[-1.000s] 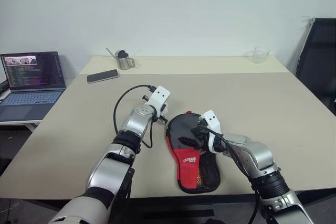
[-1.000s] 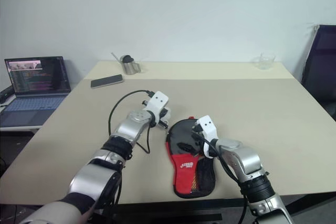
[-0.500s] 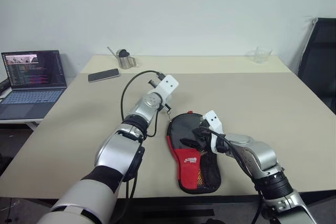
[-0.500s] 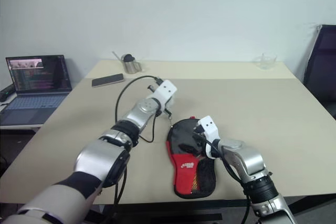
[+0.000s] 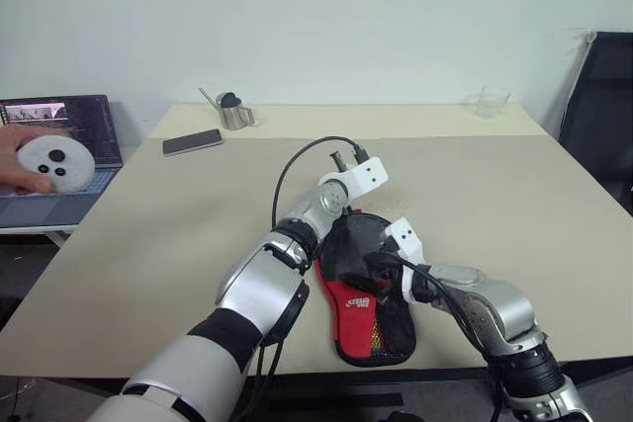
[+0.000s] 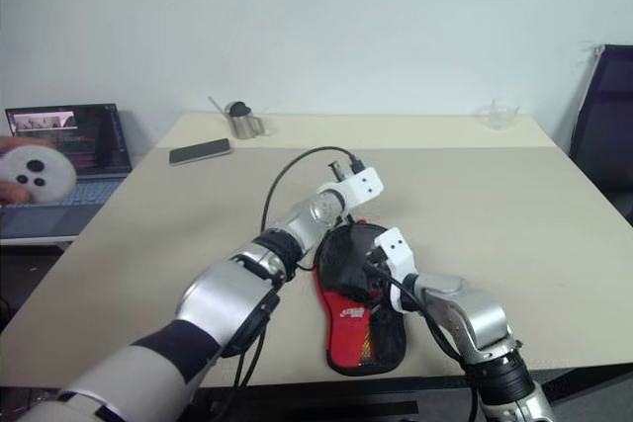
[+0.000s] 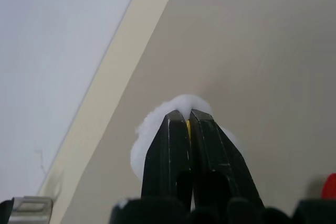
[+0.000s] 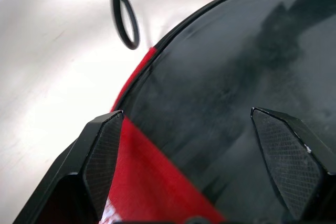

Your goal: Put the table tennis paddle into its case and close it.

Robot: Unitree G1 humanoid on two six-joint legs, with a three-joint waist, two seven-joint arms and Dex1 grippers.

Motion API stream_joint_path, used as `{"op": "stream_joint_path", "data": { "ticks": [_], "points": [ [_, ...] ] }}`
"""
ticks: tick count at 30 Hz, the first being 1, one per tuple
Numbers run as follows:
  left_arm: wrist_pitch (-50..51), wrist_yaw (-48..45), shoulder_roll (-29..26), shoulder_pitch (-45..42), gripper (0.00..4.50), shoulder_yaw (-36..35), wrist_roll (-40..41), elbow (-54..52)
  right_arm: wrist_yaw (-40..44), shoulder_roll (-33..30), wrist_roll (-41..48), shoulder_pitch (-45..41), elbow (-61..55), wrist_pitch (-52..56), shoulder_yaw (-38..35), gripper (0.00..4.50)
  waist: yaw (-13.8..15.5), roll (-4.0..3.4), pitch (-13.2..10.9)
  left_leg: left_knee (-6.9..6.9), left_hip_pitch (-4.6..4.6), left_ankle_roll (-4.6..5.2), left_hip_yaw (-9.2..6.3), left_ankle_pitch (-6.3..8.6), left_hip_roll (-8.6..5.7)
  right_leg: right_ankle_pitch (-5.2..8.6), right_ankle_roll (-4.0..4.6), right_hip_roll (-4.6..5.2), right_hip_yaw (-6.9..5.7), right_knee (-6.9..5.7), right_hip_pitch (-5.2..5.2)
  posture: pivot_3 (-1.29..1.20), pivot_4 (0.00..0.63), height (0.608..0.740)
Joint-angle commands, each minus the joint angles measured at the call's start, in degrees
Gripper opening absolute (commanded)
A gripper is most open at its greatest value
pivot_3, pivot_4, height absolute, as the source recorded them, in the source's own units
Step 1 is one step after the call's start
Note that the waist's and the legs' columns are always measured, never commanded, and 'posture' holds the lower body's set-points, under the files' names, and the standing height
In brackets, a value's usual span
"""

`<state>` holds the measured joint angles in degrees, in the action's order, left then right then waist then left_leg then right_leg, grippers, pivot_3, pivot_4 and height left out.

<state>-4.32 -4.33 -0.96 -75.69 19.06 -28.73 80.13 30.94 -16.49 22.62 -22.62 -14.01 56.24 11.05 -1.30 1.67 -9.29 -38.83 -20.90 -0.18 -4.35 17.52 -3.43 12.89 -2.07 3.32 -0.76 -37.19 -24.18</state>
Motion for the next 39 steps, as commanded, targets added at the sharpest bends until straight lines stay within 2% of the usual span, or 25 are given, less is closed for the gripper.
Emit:
{"op": "stream_joint_path", "data": {
  "ticks": [1,17,33,38,39],
  "points": [
    [-1.23,2.06,1.00,-3.29,0.04,0.12,-1.02,-0.95,-0.80,-0.39,0.93,2.79,-1.09,3.76,0.87,4.25,0.02,0.00,0.00,0.00,0.00,0.00,-0.01,0.00,0.00,0.00,0.00,-0.02,0.00,0.00,0.00,0.00,0.150,0.740],
    [-3.72,3.16,8.63,-2.41,0.04,1.27,-3.21,-0.96,-3.09,0.11,2.81,6.10,-6.08,6.46,1.70,4.25,1.16,0.00,0.00,0.00,0.00,-0.01,-0.01,-0.01,0.00,0.00,-0.03,-0.07,-0.02,0.05,0.03,0.00,0.150,0.740],
    [-4.84,2.92,13.24,-2.05,0.04,2.86,-4.81,-0.87,-6.21,2.56,4.15,7.76,-8.17,8.14,1.67,4.25,1.19,0.00,0.00,0.01,0.00,-0.01,0.00,0.00,0.00,0.00,-0.05,-0.08,-0.02,0.07,0.05,0.00,0.150,0.740],
    [-2.52,-2.46,13.20,-0.58,0.04,1.23,-2.54,-0.67,-5.99,2.58,3.74,7.15,-7.04,7.13,1.98,4.25,1.16,-0.01,0.00,0.01,0.01,0.00,0.00,0.00,0.00,0.00,-0.05,-0.11,-0.03,0.06,0.05,0.00,0.150,0.740],
    [-2.23,-3.34,13.04,-0.36,0.25,1.12,-2.31,-0.66,-5.91,2.64,3.66,6.94,-6.68,6.91,2.00,4.25,1.12,-0.01,0.00,0.01,0.02,0.00,0.01,0.00,0.00,0.00,-0.05,-0.12,-0.03,0.06,0.05,0.00,0.150,0.740]
  ]
}}
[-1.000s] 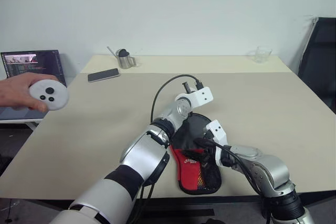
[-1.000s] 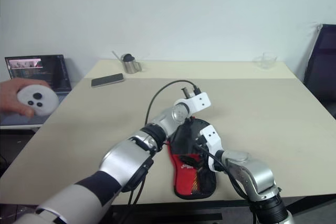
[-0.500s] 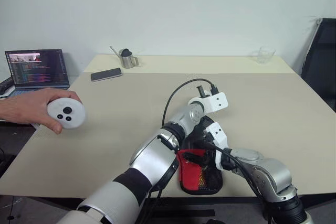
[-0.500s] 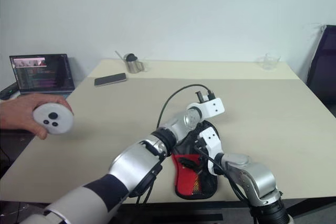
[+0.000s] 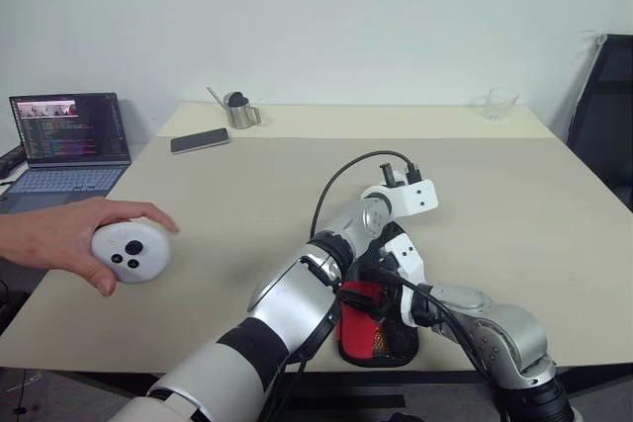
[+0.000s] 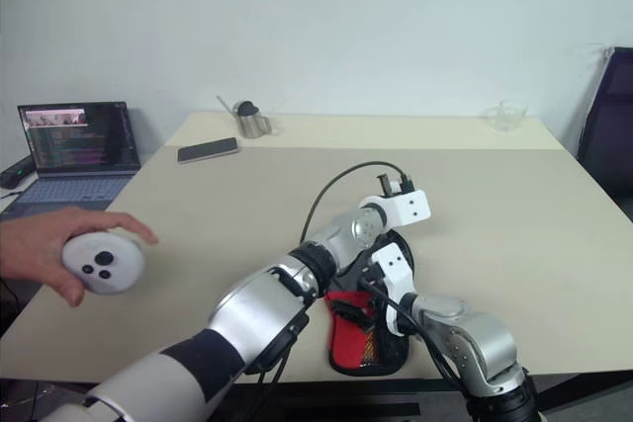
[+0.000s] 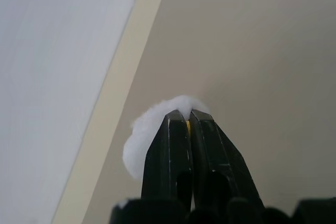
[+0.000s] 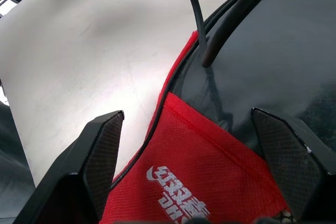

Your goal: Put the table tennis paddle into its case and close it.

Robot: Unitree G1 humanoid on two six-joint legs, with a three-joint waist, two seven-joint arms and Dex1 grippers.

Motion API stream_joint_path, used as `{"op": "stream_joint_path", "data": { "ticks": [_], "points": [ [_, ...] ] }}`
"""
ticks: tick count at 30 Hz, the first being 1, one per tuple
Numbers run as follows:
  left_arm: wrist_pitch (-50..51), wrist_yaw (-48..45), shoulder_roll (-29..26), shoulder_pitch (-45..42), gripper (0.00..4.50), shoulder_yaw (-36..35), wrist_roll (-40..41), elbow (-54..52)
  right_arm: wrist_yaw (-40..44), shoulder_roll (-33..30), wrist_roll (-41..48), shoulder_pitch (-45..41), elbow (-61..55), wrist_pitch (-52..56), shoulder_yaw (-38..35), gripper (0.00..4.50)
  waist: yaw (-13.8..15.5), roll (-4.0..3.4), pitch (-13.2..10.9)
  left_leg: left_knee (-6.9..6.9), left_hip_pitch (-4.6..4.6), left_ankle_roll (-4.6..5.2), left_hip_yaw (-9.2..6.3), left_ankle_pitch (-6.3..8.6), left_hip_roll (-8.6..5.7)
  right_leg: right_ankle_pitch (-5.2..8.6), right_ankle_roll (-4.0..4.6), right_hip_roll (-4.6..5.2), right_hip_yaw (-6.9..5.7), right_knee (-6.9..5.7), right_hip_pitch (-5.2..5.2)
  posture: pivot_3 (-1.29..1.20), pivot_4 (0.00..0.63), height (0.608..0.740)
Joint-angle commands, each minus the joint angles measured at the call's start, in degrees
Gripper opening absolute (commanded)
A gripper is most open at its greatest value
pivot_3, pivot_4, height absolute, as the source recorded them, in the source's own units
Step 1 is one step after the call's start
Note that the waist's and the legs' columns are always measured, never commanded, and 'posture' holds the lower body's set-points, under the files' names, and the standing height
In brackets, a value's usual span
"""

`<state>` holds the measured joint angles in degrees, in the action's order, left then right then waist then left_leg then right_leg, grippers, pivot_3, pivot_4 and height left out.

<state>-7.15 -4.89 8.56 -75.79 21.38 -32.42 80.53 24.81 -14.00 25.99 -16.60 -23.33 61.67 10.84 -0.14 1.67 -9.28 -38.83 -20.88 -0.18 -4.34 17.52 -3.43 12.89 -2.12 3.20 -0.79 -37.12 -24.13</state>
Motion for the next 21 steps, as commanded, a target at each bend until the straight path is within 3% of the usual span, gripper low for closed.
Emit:
{"op": "stream_joint_path", "data": {
  "ticks": [1,4,11,21],
  "points": [
    [0.78,-3.19,3.26,-0.04,0.49,-1.17,1.40,-1.08,0.29,0.22,0.21,0.65,3.00,1.26,2.24,4.25,-0.10,0.00,0.00,0.00,0.00,0.00,0.01,0.00,0.00,0.00,0.00,-0.01,0.00,0.00,0.00,0.00,0.150,0.740],
    [1.22,-4.53,2.75,0.81,1.33,-1.22,1.62,-1.11,0.67,0.21,0.04,-0.19,3.91,0.66,2.39,4.25,-0.25,0.00,0.00,0.00,0.03,0.01,0.02,0.00,0.02,0.00,0.00,-0.02,0.01,-0.01,0.00,0.00,0.150,0.740],
    [2.15,-8.29,1.71,1.87,3.82,-2.42,3.12,-1.31,2.79,-0.70,-0.63,-3.53,7.22,-1.77,3.08,4.25,-0.36,-0.01,0.01,-0.01,0.07,0.03,0.04,0.01,0.03,-0.01,0.00,-0.03,0.03,-0.07,0.01,0.00,0.150,0.740],
    [-1.31,-18.05,-3.18,-2.95,3.82,-9.82,11.31,-3.67,11.43,-8.44,1.66,-7.81,6.58,-4.69,0.20,4.25,-0.09,-0.06,-0.06,-0.02,-0.03,0.02,0.04,0.01,0.00,-0.01,0.00,-0.02,0.01,0.03,-0.02,0.00,0.150,0.740]
  ]
}}
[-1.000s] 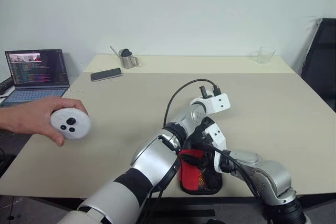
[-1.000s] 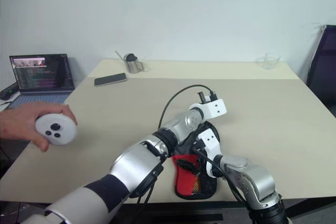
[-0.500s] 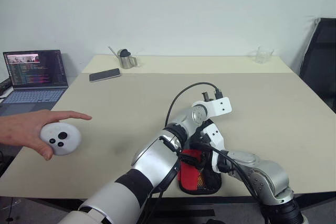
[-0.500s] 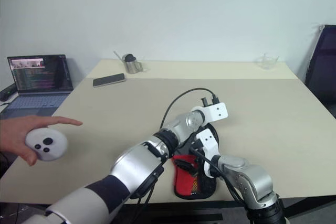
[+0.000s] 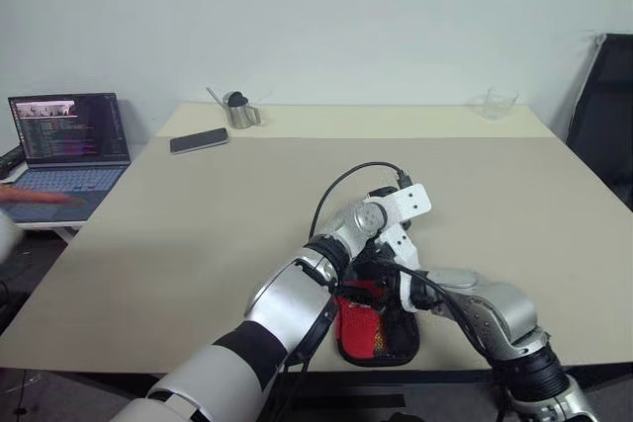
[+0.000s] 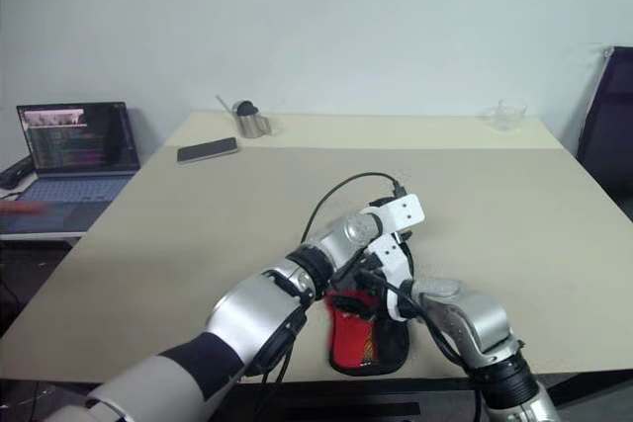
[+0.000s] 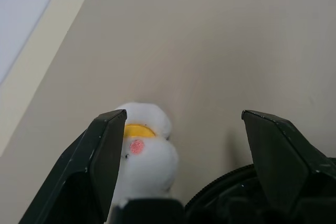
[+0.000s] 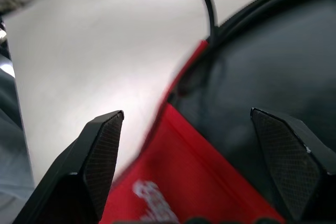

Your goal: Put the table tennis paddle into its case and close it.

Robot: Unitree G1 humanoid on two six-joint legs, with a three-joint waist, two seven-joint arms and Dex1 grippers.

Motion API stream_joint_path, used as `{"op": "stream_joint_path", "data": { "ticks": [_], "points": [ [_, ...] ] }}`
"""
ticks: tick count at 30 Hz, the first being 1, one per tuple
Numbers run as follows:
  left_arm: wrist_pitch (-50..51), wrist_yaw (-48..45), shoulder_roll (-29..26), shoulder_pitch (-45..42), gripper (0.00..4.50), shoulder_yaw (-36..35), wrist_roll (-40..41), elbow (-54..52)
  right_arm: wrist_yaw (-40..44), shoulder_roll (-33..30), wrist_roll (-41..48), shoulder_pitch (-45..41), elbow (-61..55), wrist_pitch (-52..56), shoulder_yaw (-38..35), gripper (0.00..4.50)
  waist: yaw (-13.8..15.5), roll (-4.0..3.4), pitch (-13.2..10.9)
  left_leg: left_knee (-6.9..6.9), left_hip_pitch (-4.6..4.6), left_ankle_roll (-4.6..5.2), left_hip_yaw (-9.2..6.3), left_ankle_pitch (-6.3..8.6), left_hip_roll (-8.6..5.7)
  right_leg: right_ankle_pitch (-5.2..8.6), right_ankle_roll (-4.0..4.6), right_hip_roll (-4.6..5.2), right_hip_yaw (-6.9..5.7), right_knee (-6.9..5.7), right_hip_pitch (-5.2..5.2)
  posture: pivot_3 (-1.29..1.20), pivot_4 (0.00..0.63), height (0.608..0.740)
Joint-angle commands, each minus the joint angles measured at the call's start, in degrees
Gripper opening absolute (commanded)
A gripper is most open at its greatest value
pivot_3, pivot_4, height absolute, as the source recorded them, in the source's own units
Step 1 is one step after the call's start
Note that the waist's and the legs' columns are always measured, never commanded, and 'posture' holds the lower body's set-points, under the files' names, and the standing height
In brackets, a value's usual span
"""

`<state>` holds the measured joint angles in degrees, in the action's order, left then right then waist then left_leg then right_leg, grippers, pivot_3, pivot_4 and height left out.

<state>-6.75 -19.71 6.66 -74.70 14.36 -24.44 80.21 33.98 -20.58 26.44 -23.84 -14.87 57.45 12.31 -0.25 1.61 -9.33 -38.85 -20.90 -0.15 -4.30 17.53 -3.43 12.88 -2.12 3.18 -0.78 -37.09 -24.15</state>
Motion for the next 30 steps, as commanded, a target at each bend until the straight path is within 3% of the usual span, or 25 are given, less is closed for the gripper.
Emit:
{"op": "stream_joint_path", "data": {
  "ticks": [1,6,11,13,17,21,23,25,30],
  "points": [
    [-2.20,-5.14,-2.71,-5.40,3.82,-3.38,4.06,-4.00,3.09,-2.87,1.46,-0.57,-2.28,-0.76,-1.57,4.25,0.03,-0.02,-0.07,0.00,-0.01,0.00,0.00,0.00,0.00,0.00,0.00,0.00,0.00,0.01,-0.01,0.00,0.150,0.740],
    [0.74,-13.23,-9.61,-11.32,3.82,-9.58,11.15,-7.28,4.38,-5.26,0.88,-0.56,-1.08,-2.26,-1.92,4.25,-0.32,-0.03,-0.23,0.03,-0.06,0.00,0.03,0.00,0.05,0.00,0.00,0.00,0.03,0.00,-0.08,0.00,0.150,0.740],
    [3.44,-27.22,-21.14,-11.51,3.82,-13.47,17.51,-16.22,5.25,-5.79,0.14,-0.14,-0.21,-3.66,-0.42,4.25,-0.83,-0.07,-0.25,0.04,-0.05,-0.08,0.06,-0.05,0.04,0.00,0.00,0.00,0.06,0.03,-0.08,0.00,0.150,0.740],
    [6.64,-33.81,-25.57,-9.22,3.82,-14.37,20.49,-22.60,5.44,-5.35,-0.12,-0.27,0.36,-4.07,0.02,4.25,-1.42,-0.10,-0.27,0.04,-0.05,-0.09,0.05,-0.05,0.05,0.00,0.00,-0.01,0.06,0.01,-0.10,0.00,0.150,0.740],
    [22.54,-48.40,-35.48,2.39,3.82,-14.39,27.88,-45.12,5.97,-4.87,-0.78,-0.90,2.11,-5.54,0.39,4.25,-1.63,-0.14,-0.26,0.05,-0.04,-0.10,0.04,-0.05,0.07,0.00,0.01,0.00,0.13,-0.01,-0.11,0.00,0.150,0.740],
    [35.89,-52.13,-40.89,13.79,3.82,-11.31,31.05,-65.35,6.98,-5.07,-0.37,-1.16,3.39,-6.81,-0.93,4.25,-1.50,-0.19,-0.26,0.00,-0.04,-0.10,-0.05,-0.06,0.07,0.00,0.02,-0.02,0.22,-0.01,-0.09,0.00,0.150,0.740],
    [44.17,-48.72,-41.04,18.99,3.82,-11.67,32.89,-74.86,7.18,-4.79,-0.13,-1.47,4.23,-7.46,-1.52,4.25,-0.93,-0.16,-0.27,-0.01,-0.06,-0.09,-0.10,-0.05,0.05,0.00,0.02,0.00,0.21,0.03,-0.03,0.00,0.150,0.740],
    [52.46,-41.32,-36.50,24.46,3.82,-13.84,35.28,-82.12,7.08,-4.66,-0.54,-1.84,5.08,-8.19,-1.56,4.25,-0.38,-0.15,-0.27,-0.09,-0.12,-0.06,-0.15,-0.03,0.03,0.00,0.02,0.02,0.18,0.04,0.00,0.00,0.150,0.740],
    [51.38,-28.95,-28.81,35.15,3.82,-12.82,33.70,-88.78,7.60,-6.05,-0.72,-1.95,4.67,-8.80,-2.37,4.25,-0.07,-0.17,-0.26,-0.08,-0.03,-0.09,-0.12,-0.05,0.07,-0.02,0.02,0.10,0.25,0.00,0.03,0.00,0.150,0.740]
  ]
}}
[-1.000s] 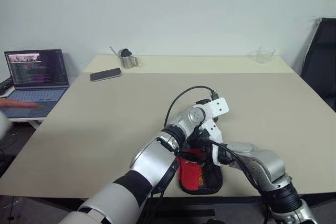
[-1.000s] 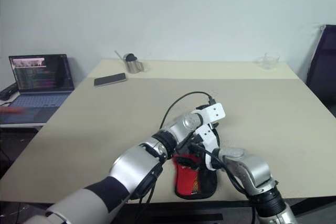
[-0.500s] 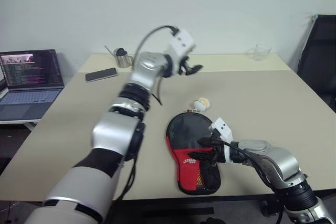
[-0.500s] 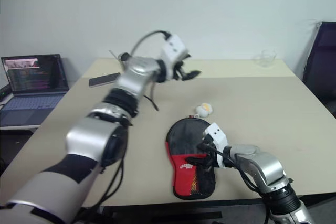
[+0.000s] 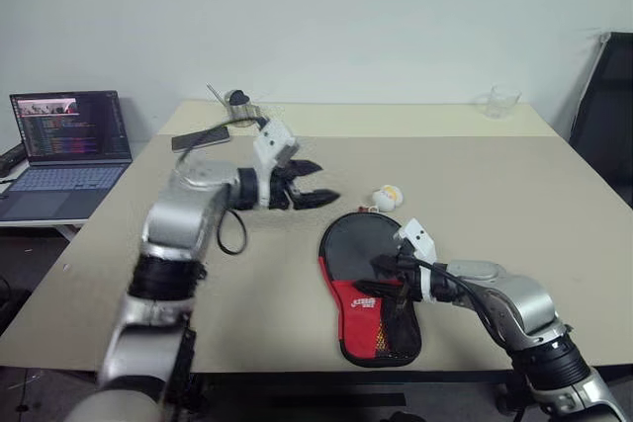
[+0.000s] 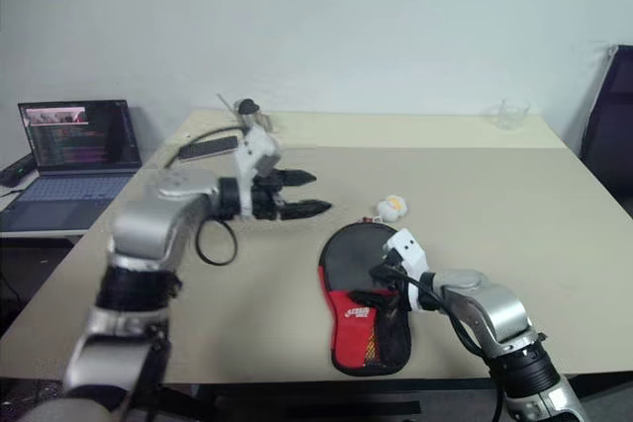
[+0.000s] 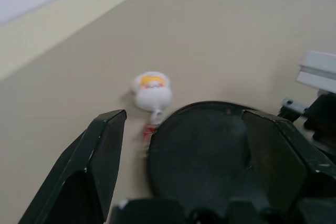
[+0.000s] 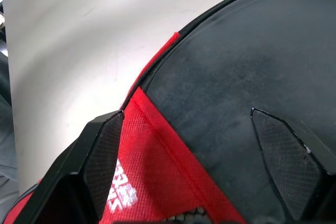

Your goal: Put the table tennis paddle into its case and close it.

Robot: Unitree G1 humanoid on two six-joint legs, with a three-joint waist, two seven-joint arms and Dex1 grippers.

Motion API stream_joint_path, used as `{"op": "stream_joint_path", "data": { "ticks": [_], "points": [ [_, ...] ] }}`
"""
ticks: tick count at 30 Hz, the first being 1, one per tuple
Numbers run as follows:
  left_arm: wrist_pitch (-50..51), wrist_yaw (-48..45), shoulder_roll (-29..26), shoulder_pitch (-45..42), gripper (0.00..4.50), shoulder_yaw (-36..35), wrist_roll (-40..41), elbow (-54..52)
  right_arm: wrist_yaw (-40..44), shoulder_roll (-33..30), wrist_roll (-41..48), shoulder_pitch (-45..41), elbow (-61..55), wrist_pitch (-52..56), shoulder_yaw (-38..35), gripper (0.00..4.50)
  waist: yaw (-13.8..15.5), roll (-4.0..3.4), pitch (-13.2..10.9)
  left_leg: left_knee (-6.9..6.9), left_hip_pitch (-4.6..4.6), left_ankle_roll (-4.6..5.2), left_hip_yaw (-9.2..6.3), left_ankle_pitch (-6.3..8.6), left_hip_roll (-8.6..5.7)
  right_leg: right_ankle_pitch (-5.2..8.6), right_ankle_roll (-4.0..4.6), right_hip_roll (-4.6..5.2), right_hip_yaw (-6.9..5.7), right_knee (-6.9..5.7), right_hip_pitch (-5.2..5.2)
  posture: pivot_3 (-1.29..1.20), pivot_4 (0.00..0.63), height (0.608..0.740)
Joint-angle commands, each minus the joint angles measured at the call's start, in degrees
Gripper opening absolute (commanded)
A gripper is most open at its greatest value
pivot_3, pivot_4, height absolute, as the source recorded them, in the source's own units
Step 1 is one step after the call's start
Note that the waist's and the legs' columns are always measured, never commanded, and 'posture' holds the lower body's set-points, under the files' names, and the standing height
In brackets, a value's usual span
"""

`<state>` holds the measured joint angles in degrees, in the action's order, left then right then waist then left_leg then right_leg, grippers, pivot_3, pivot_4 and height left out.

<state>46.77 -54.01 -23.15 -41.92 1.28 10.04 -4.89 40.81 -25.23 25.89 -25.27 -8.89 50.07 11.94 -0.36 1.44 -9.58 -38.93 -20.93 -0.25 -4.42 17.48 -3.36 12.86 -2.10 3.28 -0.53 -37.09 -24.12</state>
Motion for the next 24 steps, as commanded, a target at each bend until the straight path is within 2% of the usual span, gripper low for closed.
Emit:
{"op": "stream_joint_path", "data": {
  "ticks": [1,4,6,9,10,13,17,20,24],
  "points": [
    [-2.57,7.71,2.79,4.01,3.82,0.37,-0.75,-3.18,1.40,-2.87,-0.30,-0.54,-1.69,-1.53,-2.46,4.25,0.02,-0.01,0.00,0.01,0.01,-0.02,0.01,-0.01,0.02,-0.01,0.01,0.01,0.01,-0.02,-0.02,0.00,0.150,0.740],
    [-6.49,10.96,5.14,7.93,3.82,2.35,-1.27,-1.84,4.46,-8.44,0.79,-0.96,-3.80,-1.20,-4.65,4.25,0.20,-0.01,-0.01,0.01,0.00,-0.02,0.01,-0.01,0.04,-0.02,0.04,0.01,-0.01,-0.01,-0.04,0.00,0.150,0.740],
    [-9.17,13.06,6.79,9.70,3.82,3.58,-1.80,0.04,8.68,-14.46,3.99,-2.79,-5.67,0.44,-9.15,4.25,0.33,-0.06,-0.03,0.01,0.00,-0.02,0.02,-0.01,0.01,-0.02,0.03,0.03,-0.01,0.03,0.00,0.00,0.150,0.740],
    [-11.48,13.11,8.25,11.36,4.44,6.12,-1.41,1.55,11.71,-18.15,11.63,-8.90,-4.99,3.33,-17.77,4.25,0.33,-0.11,-0.06,0.01,-0.02,0.03,0.05,0.02,-0.04,-0.02,0.03,0.10,-0.03,0.09,0.02,0.00,0.150,0.740],
    [-12.35,13.45,8.77,11.56,4.48,6.91,-1.58,1.92,10.86,-17.92,12.13,-11.18,-3.45,3.27,-19.00,4.25,0.23,-0.11,-0.06,0.02,0.00,0.08,0.08,0.05,-0.03,-0.02,0.03,0.10,-0.01,0.08,0.02,0.00,0.150,0.740],
    [-15.40,16.17,11.60,10.45,4.48,8.18,-2.79,7.21,3.57,-13.43,7.50,-19.54,5.61,-0.22,-19.46,4.25,0.16,-0.10,-0.01,0.05,0.06,0.14,0.08,0.08,0.10,-0.03,0.06,0.03,-0.01,0.07,0.06,0.00,0.150,0.740],
    [-22.99,19.91,14.21,7.59,4.48,10.75,-6.98,18.87,-13.08,-1.35,-1.37,-31.05,24.47,-7.20,-19.24,4.25,-0.09,-0.11,0.02,0.04,0.13,0.11,0.19,0.05,0.11,-0.14,0.20,0.04,0.07,0.01,0.06,0.00,0.150,0.740],
    [-24.84,20.99,15.35,6.19,4.48,11.48,-8.23,23.81,-22.17,6.70,-6.61,-35.30,35.86,-11.81,-18.15,4.25,0.05,-0.12,0.03,0.04,0.06,-0.07,0.22,-0.06,0.12,-0.18,0.24,0.04,0.09,-0.04,-0.06,0.00,0.150,0.740],
    [-25.53,22.99,16.13,5.74,4.48,10.53,-8.59,26.17,-29.65,13.17,-11.95,-39.08,51.00,-18.44,-17.27,4.25,0.07,-0.15,0.04,0.07,-0.02,-0.11,0.24,-0.08,0.11,-0.18,0.24,0.08,0.09,0.05,-0.13,0.00,0.150,0.740]
  ]
}}
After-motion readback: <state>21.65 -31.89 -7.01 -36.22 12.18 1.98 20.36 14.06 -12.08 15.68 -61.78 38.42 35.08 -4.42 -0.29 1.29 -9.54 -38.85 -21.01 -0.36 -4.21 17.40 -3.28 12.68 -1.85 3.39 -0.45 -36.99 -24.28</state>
